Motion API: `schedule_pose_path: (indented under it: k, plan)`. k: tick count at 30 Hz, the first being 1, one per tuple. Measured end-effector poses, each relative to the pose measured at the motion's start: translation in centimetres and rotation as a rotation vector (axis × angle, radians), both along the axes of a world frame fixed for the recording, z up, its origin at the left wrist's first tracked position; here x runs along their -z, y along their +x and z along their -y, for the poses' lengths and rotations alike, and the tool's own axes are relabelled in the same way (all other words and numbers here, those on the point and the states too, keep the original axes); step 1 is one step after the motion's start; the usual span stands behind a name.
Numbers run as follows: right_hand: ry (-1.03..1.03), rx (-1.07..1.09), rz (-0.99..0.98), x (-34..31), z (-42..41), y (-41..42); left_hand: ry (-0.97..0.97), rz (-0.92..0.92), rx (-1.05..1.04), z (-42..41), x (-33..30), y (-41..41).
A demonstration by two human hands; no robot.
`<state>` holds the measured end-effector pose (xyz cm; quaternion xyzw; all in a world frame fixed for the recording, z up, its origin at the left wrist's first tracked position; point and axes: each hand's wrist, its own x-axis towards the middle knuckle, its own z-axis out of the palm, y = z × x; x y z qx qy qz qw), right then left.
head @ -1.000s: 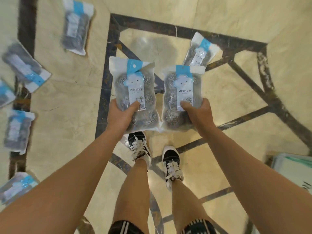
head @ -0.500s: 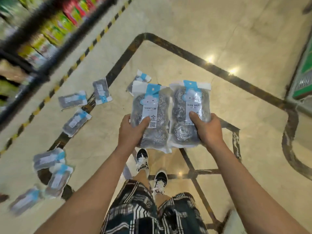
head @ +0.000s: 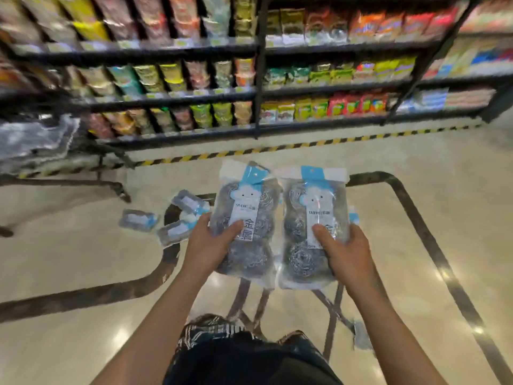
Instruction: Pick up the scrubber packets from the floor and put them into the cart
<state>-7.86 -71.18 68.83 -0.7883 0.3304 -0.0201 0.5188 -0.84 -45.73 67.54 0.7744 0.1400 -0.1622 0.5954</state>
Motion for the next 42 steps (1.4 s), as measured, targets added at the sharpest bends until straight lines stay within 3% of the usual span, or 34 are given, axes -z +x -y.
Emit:
schedule_pose_path:
  k: [8, 15, 23, 42]
  plan:
    - [0.066, -0.314, -0.020, 1.0, -20.7, 10.5, 0.023, -0.048, -0.506, -22.8, 0.5, -0.4]
    - [0.161, -0.515, -0.027, 1.5, -40.0, 18.1, 0.009, -0.021, -0.703, -39.8, 0.4, 2.0]
    - [0.194, -0.614, -0.085, 3.0, -53.7, 26.7, 0.033, -0.011, -0.853, -51.7, 0.5, 8.3]
    - [0.231, -0.525, -0.054, 4.2, -73.9, 57.9, 0.165, -0.002, -0.759, -73.9, 1.5, 40.9]
